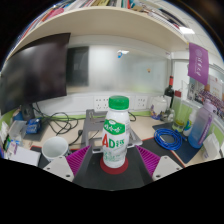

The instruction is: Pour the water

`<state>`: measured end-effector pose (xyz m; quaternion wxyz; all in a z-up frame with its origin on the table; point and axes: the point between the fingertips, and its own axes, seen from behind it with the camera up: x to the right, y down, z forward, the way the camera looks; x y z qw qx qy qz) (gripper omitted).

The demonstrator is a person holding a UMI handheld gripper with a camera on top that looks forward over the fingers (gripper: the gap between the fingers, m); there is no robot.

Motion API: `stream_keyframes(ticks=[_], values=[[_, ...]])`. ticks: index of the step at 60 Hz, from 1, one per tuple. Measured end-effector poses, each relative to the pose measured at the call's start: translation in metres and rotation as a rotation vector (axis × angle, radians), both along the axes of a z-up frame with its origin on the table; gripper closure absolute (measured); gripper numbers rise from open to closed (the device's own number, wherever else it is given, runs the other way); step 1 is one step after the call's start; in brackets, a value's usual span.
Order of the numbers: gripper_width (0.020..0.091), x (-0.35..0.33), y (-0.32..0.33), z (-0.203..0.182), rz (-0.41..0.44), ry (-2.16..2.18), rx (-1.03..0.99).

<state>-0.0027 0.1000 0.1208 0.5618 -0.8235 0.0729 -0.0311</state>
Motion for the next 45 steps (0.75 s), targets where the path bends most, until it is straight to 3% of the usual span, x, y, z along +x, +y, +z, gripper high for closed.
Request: stream_keyframes(ticks=[7,14,25,45], values=[[0.0253,-0.009,-0.046,0.004,0.065,-0.036,-0.107],[0.0257,-0.016,-0.086,0.033,0.107,-0.034,-0.138],[0.026,-0.012,-0.123,0.078,0.074,0.019,-0.117],[0.0269,-0.025,-0.14,0.099,0.135,0.018,-0.139]])
